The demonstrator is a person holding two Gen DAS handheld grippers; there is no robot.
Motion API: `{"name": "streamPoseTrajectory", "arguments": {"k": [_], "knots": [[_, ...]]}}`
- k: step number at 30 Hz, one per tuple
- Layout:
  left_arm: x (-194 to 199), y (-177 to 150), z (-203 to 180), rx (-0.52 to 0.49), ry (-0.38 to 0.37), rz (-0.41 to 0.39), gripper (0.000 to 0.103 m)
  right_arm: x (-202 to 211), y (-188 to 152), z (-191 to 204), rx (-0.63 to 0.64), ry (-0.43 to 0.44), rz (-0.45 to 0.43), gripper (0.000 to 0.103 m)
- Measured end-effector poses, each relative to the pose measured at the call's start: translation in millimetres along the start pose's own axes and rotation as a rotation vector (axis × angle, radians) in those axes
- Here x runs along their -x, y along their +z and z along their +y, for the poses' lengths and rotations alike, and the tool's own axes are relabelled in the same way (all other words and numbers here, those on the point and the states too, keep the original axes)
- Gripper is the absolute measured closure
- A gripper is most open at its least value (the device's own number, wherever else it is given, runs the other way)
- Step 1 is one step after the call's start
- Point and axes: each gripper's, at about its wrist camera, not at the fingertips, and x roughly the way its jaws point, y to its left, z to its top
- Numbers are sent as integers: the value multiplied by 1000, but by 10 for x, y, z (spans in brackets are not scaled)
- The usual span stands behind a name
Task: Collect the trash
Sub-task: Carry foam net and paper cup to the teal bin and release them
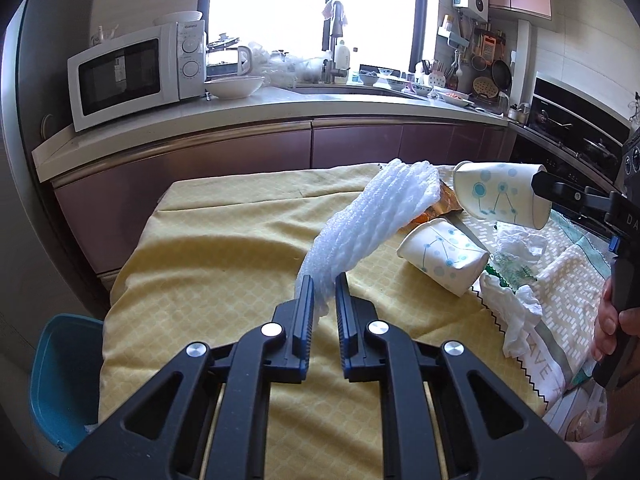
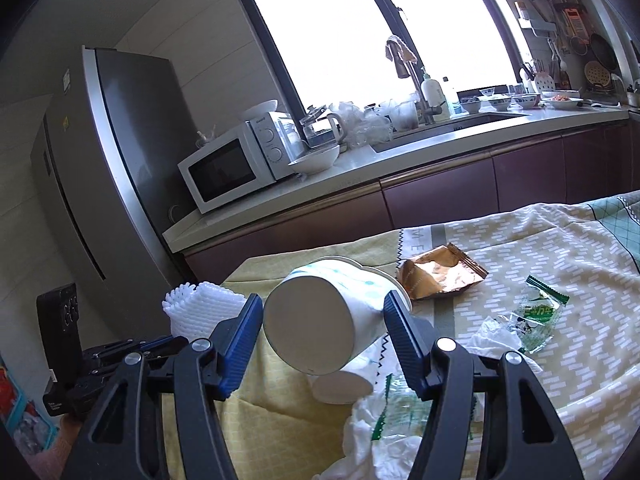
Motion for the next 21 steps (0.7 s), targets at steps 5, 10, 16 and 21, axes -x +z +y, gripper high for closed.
{"name": "streamPoseTrajectory", "arguments": {"k": [5, 10, 16, 21], "knots": [[218, -99, 158, 19, 35, -12, 91, -62, -34, 284, 36, 87, 20, 43], [429, -233, 352, 52, 73, -17, 91, -217, -120, 561, 65, 169, 65, 43], [671, -384, 699, 112, 127, -20, 92, -435, -217, 871, 95, 257, 126, 43], [867, -523, 1024, 167, 187, -17, 92, -596, -259, 1134, 120, 319, 162, 43]]}}
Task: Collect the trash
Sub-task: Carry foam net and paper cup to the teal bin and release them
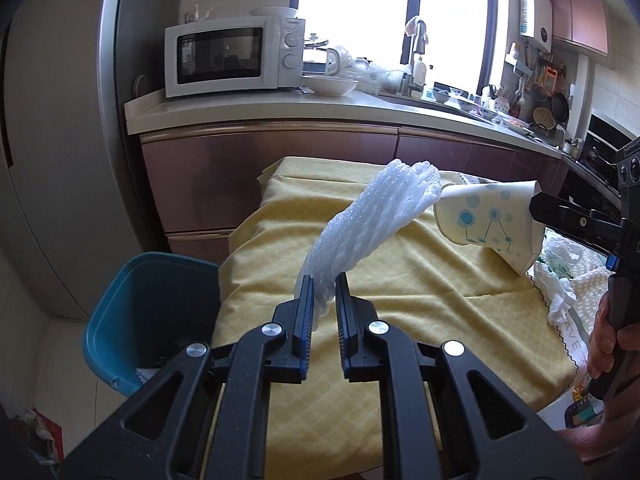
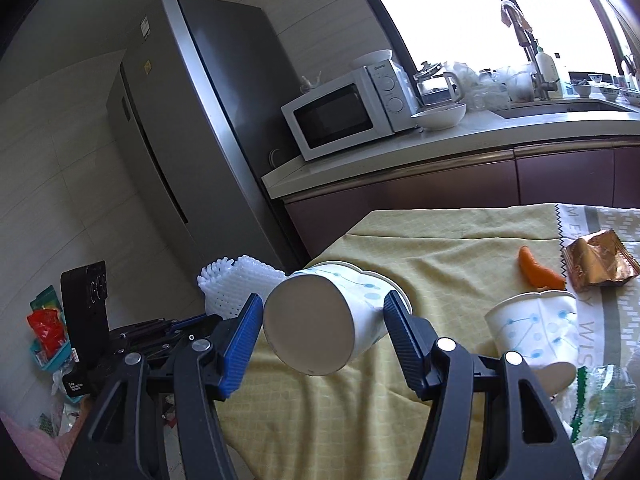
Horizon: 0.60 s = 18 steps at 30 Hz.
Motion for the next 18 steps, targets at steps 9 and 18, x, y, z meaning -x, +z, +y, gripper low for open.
{"name": "streamPoseTrajectory", "arguments": {"k": [9, 18], "knots": [[200, -146, 546, 90, 85, 5, 92, -359, 35, 326, 47, 92, 62, 43], [295, -270, 992, 151, 197, 20, 92, -769, 46, 664, 96, 179, 122, 43]]}}
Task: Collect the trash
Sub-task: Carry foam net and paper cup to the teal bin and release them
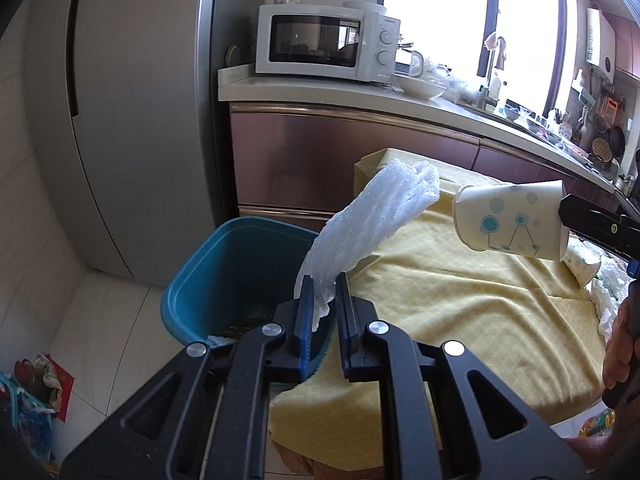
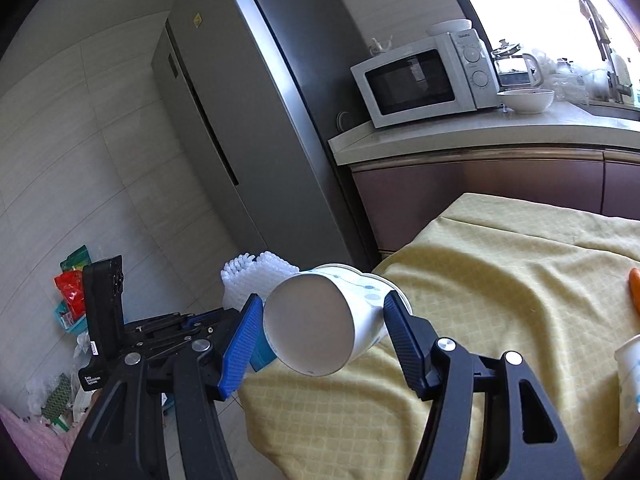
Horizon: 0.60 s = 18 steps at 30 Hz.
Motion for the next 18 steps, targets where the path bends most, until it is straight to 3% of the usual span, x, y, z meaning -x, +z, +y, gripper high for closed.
{"name": "streamPoseTrajectory", "arguments": {"k": [18], "knots": [[-438, -92, 442, 78, 103, 83, 91, -790, 122, 303, 31, 97, 110, 43]]}}
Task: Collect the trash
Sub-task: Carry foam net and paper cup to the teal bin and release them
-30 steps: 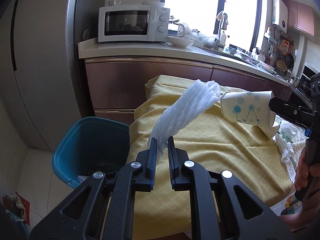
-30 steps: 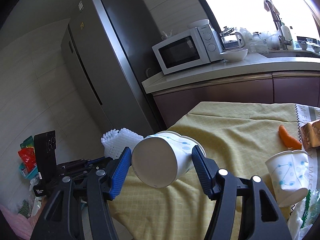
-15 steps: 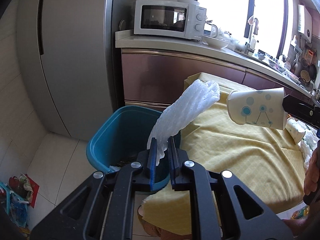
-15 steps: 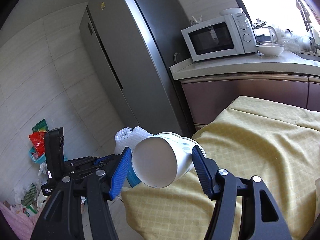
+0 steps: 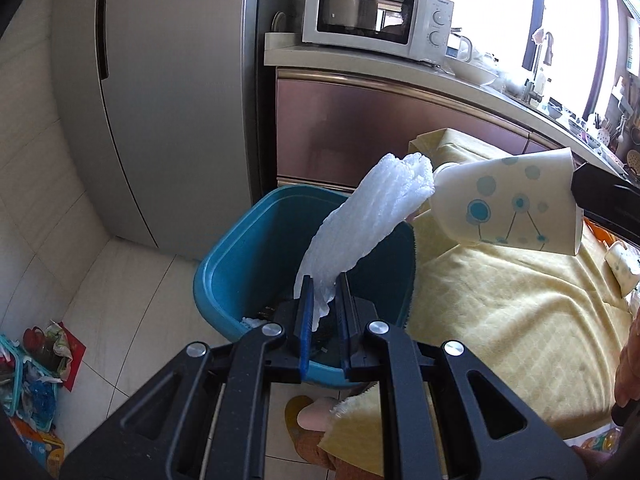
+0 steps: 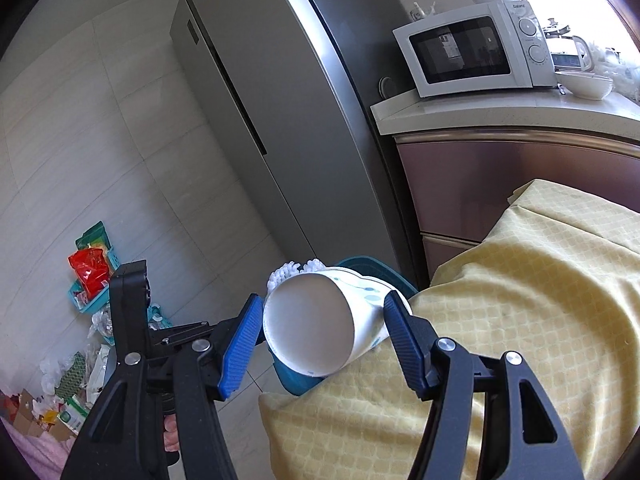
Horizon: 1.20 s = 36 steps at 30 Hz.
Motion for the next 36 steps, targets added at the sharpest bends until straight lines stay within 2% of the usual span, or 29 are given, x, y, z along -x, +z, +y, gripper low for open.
{"name": "streamPoseTrajectory", "arguments": {"k": [13, 21, 22, 29, 36], "knots": [[-520, 63, 88, 56, 36, 84, 90, -566, 8, 20, -27, -5, 71, 43], [-754, 67, 124, 91, 12, 111, 87, -841, -20, 42, -36, -29, 123, 45], [-788, 65, 121, 93, 11, 115, 84, -862, -26, 31, -40, -33, 132, 45], [-879, 4, 110, 105, 1, 123, 78, -788, -44, -12, -54, -37, 133, 45], [-684, -9, 34, 87, -15, 74, 74, -608, -63, -95, -68, -26, 117, 45]]}}
